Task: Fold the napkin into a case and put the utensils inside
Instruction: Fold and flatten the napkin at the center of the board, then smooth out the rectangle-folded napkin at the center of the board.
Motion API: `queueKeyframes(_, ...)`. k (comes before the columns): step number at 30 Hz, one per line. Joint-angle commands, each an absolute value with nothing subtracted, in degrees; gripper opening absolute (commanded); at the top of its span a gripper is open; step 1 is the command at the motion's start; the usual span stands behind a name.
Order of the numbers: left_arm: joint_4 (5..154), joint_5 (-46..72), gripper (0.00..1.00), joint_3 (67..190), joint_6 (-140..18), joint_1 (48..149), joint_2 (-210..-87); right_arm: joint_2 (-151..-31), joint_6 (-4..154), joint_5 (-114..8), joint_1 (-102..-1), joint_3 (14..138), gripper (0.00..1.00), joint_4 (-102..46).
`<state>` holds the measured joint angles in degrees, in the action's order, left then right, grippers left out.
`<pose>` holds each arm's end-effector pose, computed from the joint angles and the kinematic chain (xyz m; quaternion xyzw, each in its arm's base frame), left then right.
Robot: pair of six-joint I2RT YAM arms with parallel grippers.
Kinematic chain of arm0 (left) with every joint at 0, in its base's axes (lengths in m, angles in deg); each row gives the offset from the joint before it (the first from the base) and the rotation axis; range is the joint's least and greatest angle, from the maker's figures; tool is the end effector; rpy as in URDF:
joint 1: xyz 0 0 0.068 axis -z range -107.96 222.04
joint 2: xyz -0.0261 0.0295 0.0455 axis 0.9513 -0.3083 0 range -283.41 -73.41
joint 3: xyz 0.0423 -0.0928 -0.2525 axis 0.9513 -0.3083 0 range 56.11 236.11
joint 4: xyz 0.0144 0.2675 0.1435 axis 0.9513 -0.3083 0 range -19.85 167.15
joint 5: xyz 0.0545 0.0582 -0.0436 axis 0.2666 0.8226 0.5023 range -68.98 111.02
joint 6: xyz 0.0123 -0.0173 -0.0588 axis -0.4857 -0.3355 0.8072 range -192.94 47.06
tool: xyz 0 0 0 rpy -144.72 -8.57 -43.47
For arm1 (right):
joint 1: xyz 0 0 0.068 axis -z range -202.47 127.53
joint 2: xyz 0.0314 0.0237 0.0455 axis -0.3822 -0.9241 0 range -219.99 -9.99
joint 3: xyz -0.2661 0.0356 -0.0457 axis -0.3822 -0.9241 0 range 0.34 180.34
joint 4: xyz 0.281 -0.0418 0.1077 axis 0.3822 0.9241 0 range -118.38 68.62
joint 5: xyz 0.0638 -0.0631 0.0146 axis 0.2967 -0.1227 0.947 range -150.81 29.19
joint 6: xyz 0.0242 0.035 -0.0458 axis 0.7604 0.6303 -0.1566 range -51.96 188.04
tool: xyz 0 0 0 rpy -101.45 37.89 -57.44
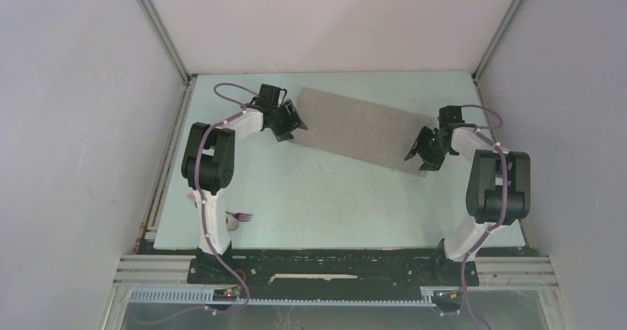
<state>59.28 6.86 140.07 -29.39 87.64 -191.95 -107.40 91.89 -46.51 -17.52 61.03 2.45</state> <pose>0.4706 -0.1435 0.1346 -0.1884 0.9213 -0.2591 0.2203 0.3676 -0.0201 0.1386 0.2185 0.9487 0.1522 0.1704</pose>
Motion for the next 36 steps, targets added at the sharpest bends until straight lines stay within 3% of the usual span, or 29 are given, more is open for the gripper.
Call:
queueKeyframes(1, 60.8, 7.2, 0.68, 141.0, -29.8, 86.1, -192.8, -108.5, 92.0, -49.2, -18.3, 60.9, 0.67, 1.1)
queueKeyframes(5, 58.6, 7.3, 0.69, 143.7, -29.9, 83.3, -194.3, -107.1, 93.6, -47.2, -19.9, 60.2, 0.68, 0.6)
queueKeyframes(10, 51.9, 4.2, 0.71, 152.7, -33.8, 83.0, -198.5, -101.5, 94.4, -47.4, -19.6, 61.1, 0.78, -1.8)
queueKeyframes(15, 53.0, 4.6, 0.74, 152.4, -34.7, 85.7, -191.1, -105.4, 92.9, -44.1, -16.8, 67.7, 0.8, -3.2)
queueKeyframes(19, 70.5, -4.2, 0.75, 152.1, -27.7, 88.0, -192.0, -112.9, 99.0, -29.5, -14.7, 71.5, 0.84, -16.4)
queueKeyframes(20, 77.2, -6.6, 0.81, 152.5, -23.7, 88.2, -194.3, -115.2, 102.9, -26.2, -14.2, 72.5, 0.87, -20.3)
queueKeyframes(25, 100.7, -5.1, 0.9, 158.3, -6.0, 88.7, -207.8, -125.4, 113.4, -19.3, -13.0, 76.3, 0.92, -37.9)
queueKeyframes(32, 103.0, 2.9, 0.92, 174.1, 3.1, 88.1, -222.6, -134.0, 116.0, -16.7, -12.0, 82.3, 1.0, -41.9)
queueKeyframes(36, 107.1, 5.8, 0.93, 171.3, 6.8, 87.3, -223.7, -135.6, 116.3, -17.7, -10.7, 82.6, 1.0, -42.1)
